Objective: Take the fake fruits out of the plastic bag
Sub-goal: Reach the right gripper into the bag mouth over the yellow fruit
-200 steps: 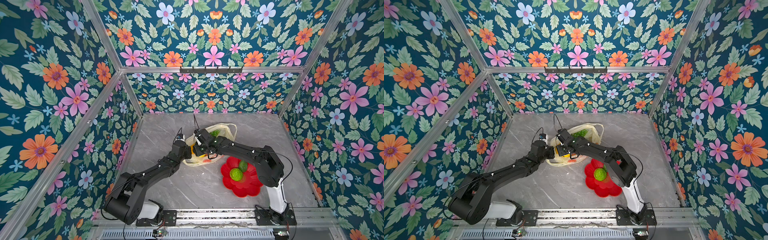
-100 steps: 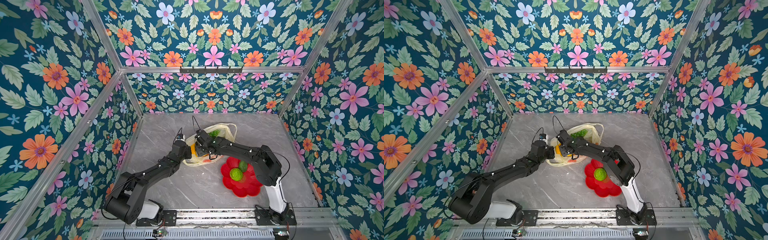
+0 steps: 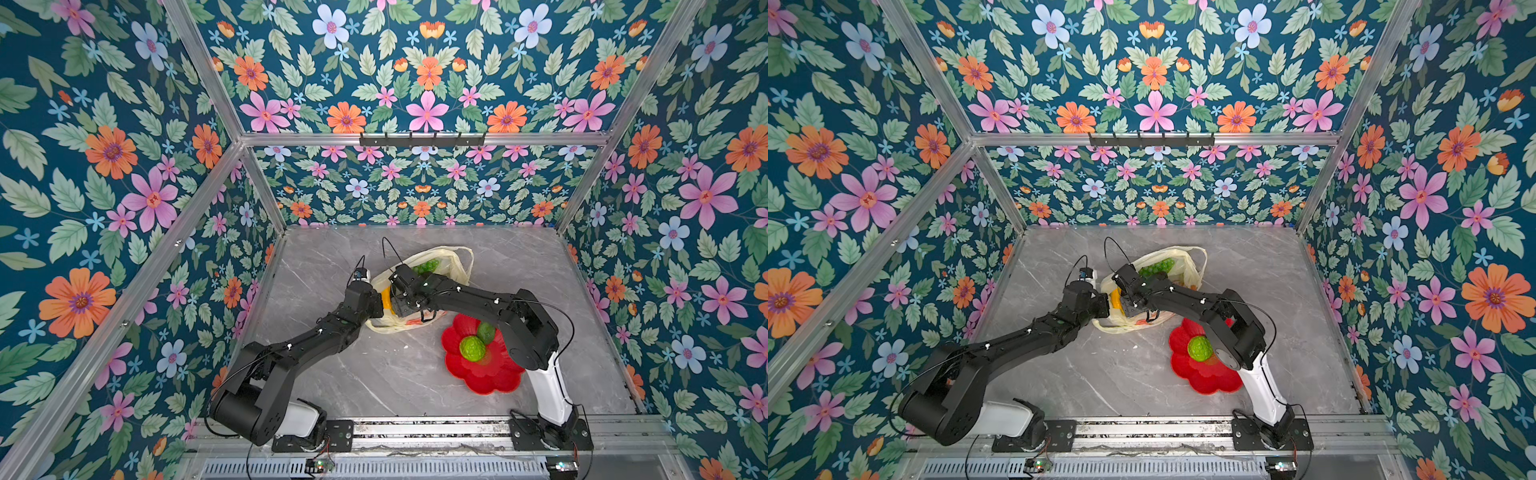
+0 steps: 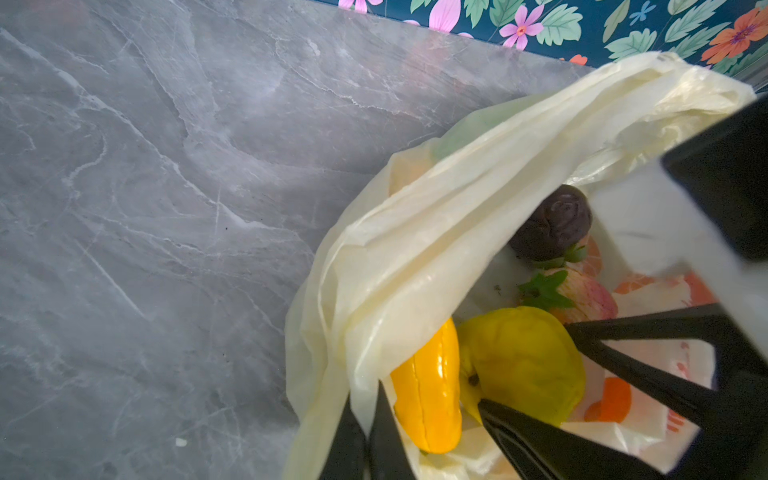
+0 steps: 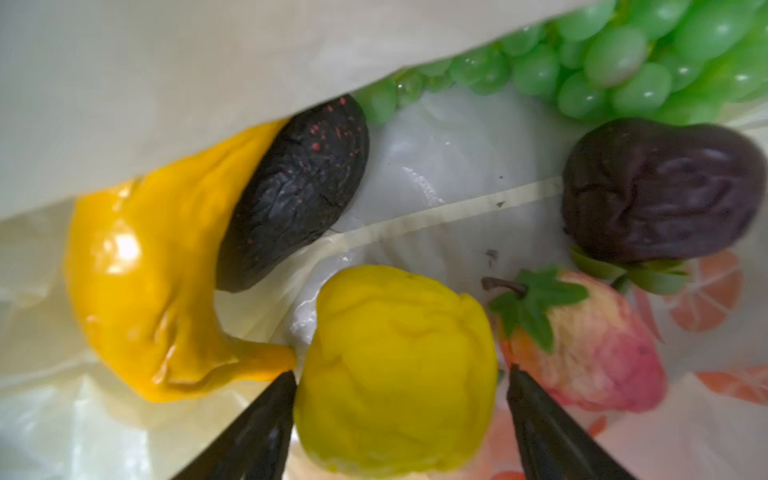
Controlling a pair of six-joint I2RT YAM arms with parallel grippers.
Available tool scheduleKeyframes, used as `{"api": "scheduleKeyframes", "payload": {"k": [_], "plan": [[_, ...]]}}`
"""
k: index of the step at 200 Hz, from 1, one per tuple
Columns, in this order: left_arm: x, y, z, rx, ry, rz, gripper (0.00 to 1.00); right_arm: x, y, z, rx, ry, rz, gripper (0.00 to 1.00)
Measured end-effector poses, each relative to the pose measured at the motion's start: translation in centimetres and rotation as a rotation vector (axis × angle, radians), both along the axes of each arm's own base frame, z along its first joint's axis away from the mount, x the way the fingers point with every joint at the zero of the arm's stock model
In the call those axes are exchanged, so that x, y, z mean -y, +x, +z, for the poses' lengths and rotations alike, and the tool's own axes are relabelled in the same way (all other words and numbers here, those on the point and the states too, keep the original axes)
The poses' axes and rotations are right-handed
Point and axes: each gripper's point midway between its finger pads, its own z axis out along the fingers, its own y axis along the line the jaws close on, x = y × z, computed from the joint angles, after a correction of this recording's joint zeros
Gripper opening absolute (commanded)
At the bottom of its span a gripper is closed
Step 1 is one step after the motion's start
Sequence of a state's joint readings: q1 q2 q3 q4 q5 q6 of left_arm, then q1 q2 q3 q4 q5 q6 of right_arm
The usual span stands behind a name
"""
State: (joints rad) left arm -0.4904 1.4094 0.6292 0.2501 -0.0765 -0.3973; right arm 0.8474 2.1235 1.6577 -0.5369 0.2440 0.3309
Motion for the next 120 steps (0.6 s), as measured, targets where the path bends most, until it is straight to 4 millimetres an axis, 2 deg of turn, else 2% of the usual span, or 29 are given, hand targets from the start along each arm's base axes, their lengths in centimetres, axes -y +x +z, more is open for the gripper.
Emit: {"api": "scheduleKeyframes", "payload": {"k": [30,65,120], "plan": [[0.0,0.0,0.0,0.000,0.000,0.000,0.07,0.4,0.2,1.1,0.028,-0.032,-0.014,0.82],[0.0,0.0,0.0,0.000,0.000,0.000,0.07,-1.0,-0.1,2.8,0.080,-0.057,0.019,0.78],[0.1,0.1,0.1,0.001,-0.001,0.000,0.07,-2.2,-0.2,2.0,0.073,-0.080,0.103,0.73]]}}
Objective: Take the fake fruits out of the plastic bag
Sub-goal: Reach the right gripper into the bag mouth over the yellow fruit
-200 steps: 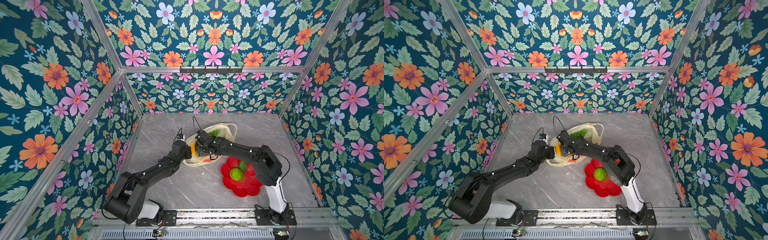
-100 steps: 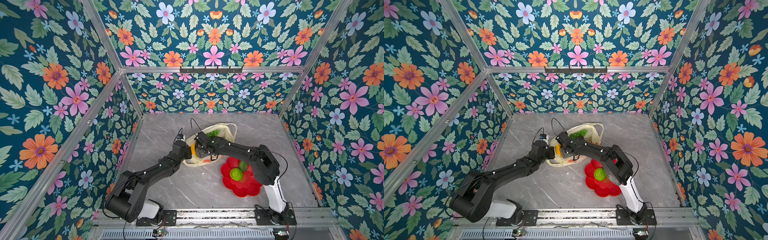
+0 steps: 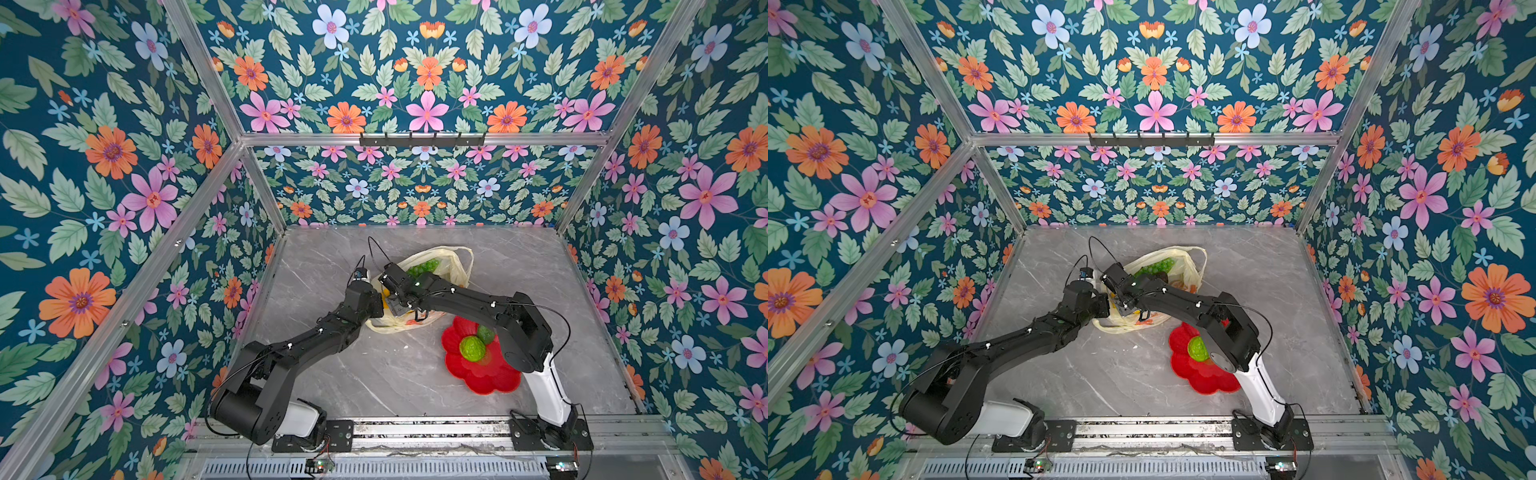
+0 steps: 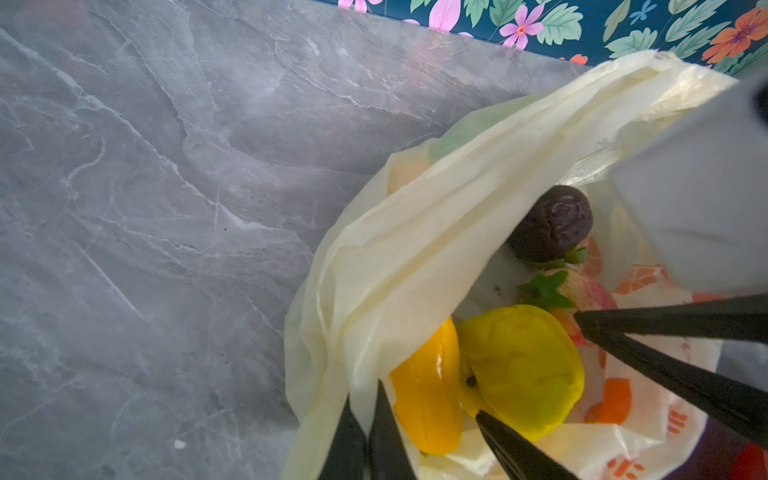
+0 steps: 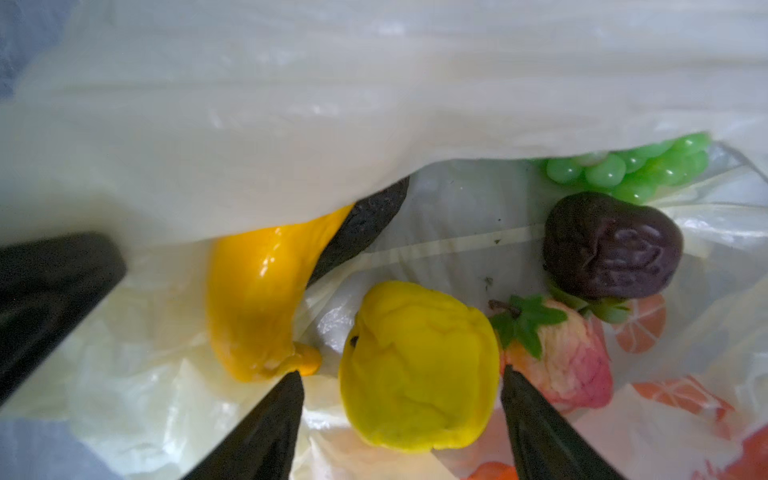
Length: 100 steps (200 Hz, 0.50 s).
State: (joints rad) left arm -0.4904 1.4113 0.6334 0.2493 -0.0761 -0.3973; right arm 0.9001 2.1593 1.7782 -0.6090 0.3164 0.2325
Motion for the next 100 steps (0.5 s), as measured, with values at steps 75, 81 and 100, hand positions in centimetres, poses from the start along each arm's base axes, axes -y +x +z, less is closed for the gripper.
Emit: {"api": "scheduleKeyframes", "payload": {"k": [75,81,100], "plan": [[0.0,0.0,0.0,-0.002,0.002,0.001,0.07,-0.7,0.7,-2.2,-0.006,-0.035,0.021,0.76],[0.0,0.0,0.0,-0.002,0.002,0.001,0.07,-0.7,0.4,-2.6,-0.023,-0.036,0.024,0.77],[0.0,0.0,0.0,-0.002,0.002,0.001,0.07,-0.1,-0.1,-4.2,-0.058,-0.075,0.026,0.80]]}}
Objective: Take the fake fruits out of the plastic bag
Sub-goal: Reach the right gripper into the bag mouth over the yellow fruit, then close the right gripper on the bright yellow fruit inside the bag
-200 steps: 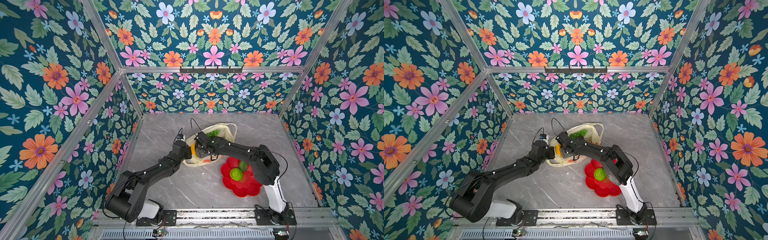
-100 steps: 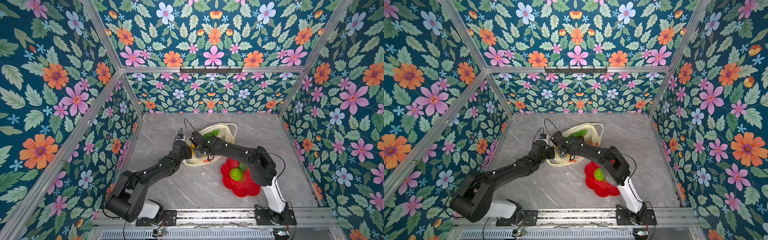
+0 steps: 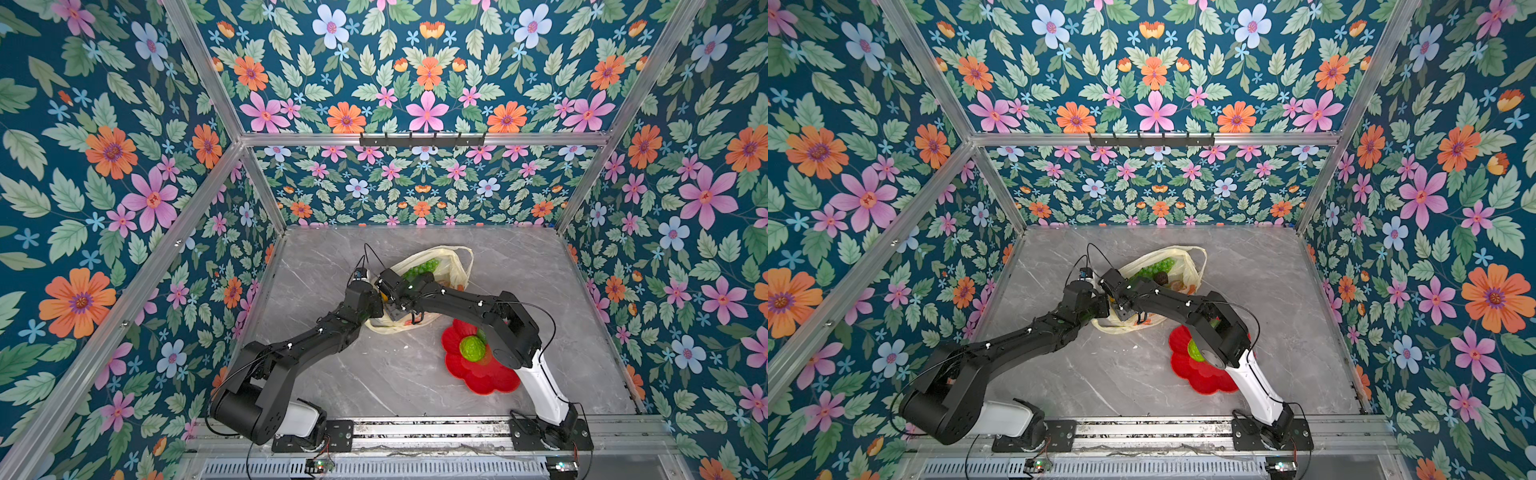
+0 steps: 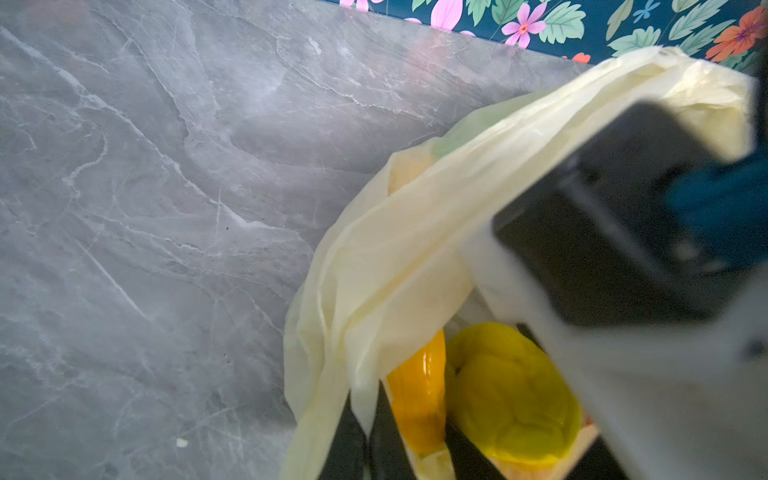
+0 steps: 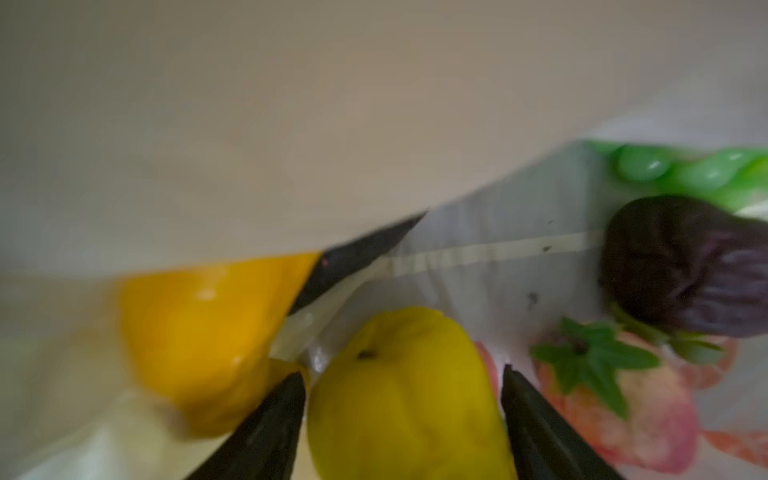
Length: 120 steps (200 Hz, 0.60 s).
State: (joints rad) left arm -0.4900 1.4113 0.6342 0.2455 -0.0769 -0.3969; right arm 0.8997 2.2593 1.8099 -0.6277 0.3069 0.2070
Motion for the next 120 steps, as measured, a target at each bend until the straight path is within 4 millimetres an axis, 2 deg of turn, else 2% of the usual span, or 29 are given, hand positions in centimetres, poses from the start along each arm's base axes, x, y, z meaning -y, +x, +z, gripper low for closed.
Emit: {"api": "scheduleKeyframes", "payload": {"k": [22,65,120], "plan": [[0.0,0.0,0.0,0.000,0.000,0.000,0.07,0.6,-0.1,-0.6,-0.014,-0.018,-0.006,0.81],[0.0,0.0,0.0,0.000,0.000,0.000,0.07,0.9,-0.1,-0.6,-0.016,-0.017,-0.016,0.74],[0.0,0.0,0.0,0.001,-0.001,0.000,0.07,1.1,1.4,0.2,-0.042,0.068,-0.075,0.84]]}}
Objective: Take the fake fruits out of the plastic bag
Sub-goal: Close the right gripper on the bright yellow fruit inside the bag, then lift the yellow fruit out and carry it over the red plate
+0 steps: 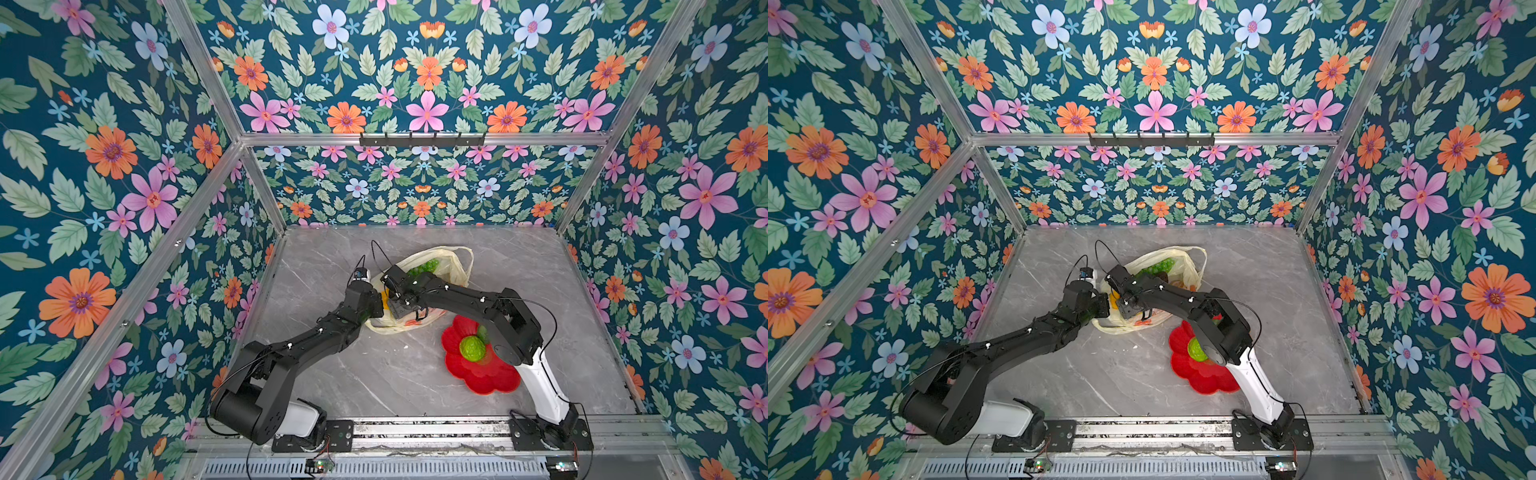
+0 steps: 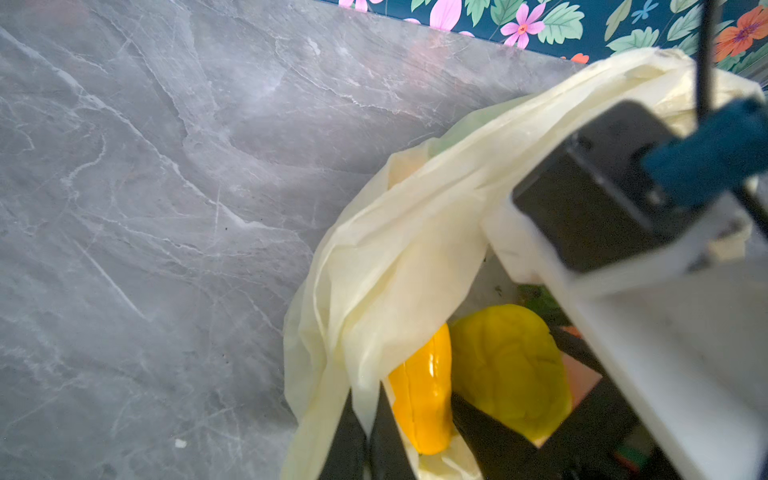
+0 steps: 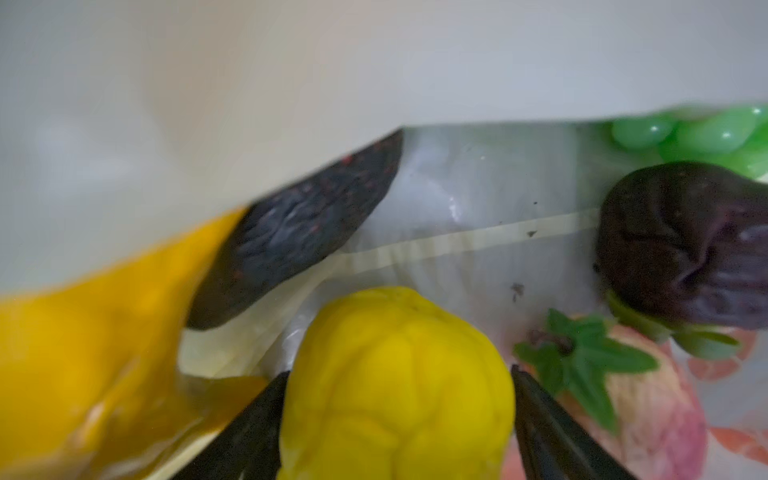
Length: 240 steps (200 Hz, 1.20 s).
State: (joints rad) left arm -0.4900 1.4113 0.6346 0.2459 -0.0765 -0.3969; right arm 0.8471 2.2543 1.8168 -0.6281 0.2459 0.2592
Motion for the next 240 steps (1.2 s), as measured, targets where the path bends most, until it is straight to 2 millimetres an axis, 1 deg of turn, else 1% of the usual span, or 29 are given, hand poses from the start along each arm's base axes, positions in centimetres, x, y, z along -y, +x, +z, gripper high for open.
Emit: {"api": "scheduleKeyframes", "payload": {"k": [29,59,99,143,158,176,203,225,240], "plan": [[0.0,0.0,0.0,0.000,0.000,0.000,0.07,-0.5,0.6,0.3,-0.038,0.067,-0.026,0.84],[0.0,0.0,0.0,0.000,0.000,0.000,0.07,-0.8,0.8,0.0,-0.089,0.106,-0.046,0.78],[0.0,0.0,0.0,0.000,0.000,0.000,0.07,-0.8,1.0,-0.3,-0.150,0.151,-0.082,0.78],[0.0,0.0,-0.1,-0.003,0.001,-0.001,0.07,-0.8,1.2,-0.3,-0.193,0.195,-0.113,0.65],[0.0,0.0,-0.2,-0.004,0.002,-0.001,0.07,-0.9,0.6,-0.2,-0.208,0.207,-0.107,0.62],[0.0,0.0,-0.2,-0.004,0.002,-0.001,0.07,-0.9,0.2,0.7,-0.208,0.227,-0.097,0.61],[0.0,0.0,-0.2,-0.005,0.002,-0.001,0.07,-0.5,-0.6,3.0,-0.182,0.271,-0.084,0.61],[0.0,0.0,-0.2,-0.005,0.002,-0.001,0.07,0.6,-1.6,4.7,-0.148,0.302,-0.078,0.60],[0.0,0.0,-0.2,-0.005,0.002,-0.001,0.07,1.7,-2.6,5.6,-0.118,0.308,-0.086,0.60]]}}
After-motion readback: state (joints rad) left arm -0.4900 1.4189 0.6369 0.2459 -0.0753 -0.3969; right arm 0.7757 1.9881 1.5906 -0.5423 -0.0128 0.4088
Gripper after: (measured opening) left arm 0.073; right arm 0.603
